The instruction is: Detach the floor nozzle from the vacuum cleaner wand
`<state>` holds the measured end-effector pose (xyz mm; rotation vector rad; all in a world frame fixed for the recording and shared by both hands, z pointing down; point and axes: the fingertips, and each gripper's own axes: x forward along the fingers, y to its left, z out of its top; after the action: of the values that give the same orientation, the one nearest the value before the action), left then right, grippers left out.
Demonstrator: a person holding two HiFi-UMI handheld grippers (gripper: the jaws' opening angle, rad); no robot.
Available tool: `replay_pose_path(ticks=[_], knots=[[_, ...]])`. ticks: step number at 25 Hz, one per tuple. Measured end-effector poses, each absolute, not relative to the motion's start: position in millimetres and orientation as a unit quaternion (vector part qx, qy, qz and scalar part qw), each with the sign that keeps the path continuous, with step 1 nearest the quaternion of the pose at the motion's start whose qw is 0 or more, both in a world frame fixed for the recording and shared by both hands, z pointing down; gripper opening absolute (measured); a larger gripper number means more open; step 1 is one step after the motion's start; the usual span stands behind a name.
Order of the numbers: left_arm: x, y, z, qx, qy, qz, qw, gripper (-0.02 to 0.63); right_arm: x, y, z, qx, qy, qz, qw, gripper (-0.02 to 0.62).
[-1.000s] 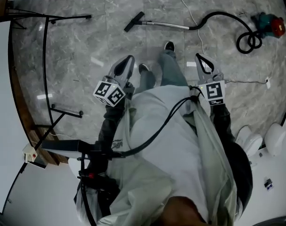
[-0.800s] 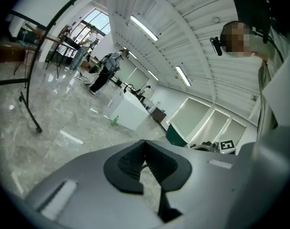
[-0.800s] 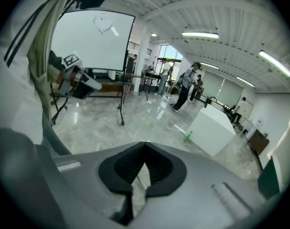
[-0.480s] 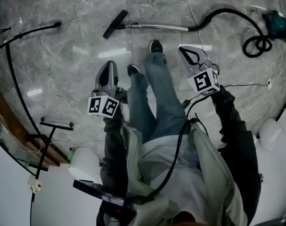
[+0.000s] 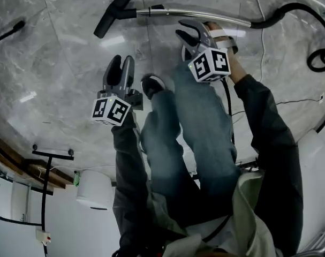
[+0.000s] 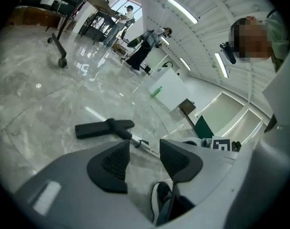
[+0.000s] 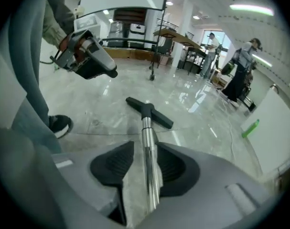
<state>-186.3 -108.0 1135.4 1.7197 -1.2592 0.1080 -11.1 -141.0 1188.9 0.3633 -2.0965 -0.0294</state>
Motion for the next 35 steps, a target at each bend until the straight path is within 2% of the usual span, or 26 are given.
replay_pose_path(ticks=[2,3,8,10,12,16,20,23,24,25,26,31,32,33,35], knots=[[-191.7,-94.0,1165.8,0.696,-0.515,0.056,0.497,0.204,-18.3,-143.4,1224.9,0.14,-0.856,-0.03,0.496,0.195],[-193.9,-90.1,1176.6,0.693,-0.515,0.059,0.501,0.204,-17.7,-148.4,1240.8,0.141,-0.851,-0.035,0.505,0.196],[-192.0,-90.1,1195.9,0.683,-0.519,0.05,0.511,0.207,-5.4,-170.4,1321.3,0.109,-0.793,-0.052,0.597,0.178],[-184.1,-93.8,1194.3,0.678,-0.518,0.043,0.52,0.224,-8.5,-169.1,1339.9,0.079,-0.78,-0.026,0.621,0.167],[-174.5,-102.3,1192.3,0.673,-0.514,0.039,0.531,0.24,-12.1,-168.1,1347.8,0.059,-0.778,0.025,0.625,0.137],[-154.1,-122.8,1184.4,0.661,-0.498,0.002,0.562,0.286,-8.7,-156.8,1333.2,0.012,-0.778,0.079,0.623,0.133],[-125.1,-151.3,1140.9,0.667,-0.464,-0.063,0.579,0.358,-6.1,-135.9,1240.9,-0.005,-0.78,0.127,0.613,0.129],[-106.0,-178.5,1053.5,0.701,-0.431,-0.142,0.549,0.385,2.8,-103.9,1151.2,-0.007,-0.77,0.112,0.628,0.127],[-96.3,-185.3,1014.2,0.726,-0.403,-0.163,0.534,0.422,7.5,-93.2,1121.9,-0.013,-0.763,0.108,0.637,0.126],[-83.9,-188.6,973.5,0.752,-0.366,-0.174,0.519,0.417,11.6,-84.3,1092.8,-0.02,-0.755,0.109,0.646,0.126],[-71.2,-189.7,933.9,0.777,-0.331,-0.178,0.505,0.368,14.5,-78.1,1063.7,-0.025,-0.748,0.114,0.653,0.126],[-43.1,-190.5,761.3,0.834,-0.23,-0.187,0.466,0.362,12.6,-72.5,917.2,0.003,-0.743,0.134,0.655,0.126],[-42.8,-188.1,727.8,0.837,-0.211,-0.2,0.464,0.247,10.7,-70.4,888.0,0.011,-0.741,0.137,0.657,0.126],[-43.6,-185.6,695.5,0.841,-0.196,-0.212,0.458,0.19,8.8,-68.6,859.4,0.02,-0.738,0.139,0.66,0.126],[-46.4,-177.6,635.2,0.854,-0.166,-0.23,0.437,0.187,5.7,-64.0,805.4,0.036,-0.735,0.134,0.664,0.126]])
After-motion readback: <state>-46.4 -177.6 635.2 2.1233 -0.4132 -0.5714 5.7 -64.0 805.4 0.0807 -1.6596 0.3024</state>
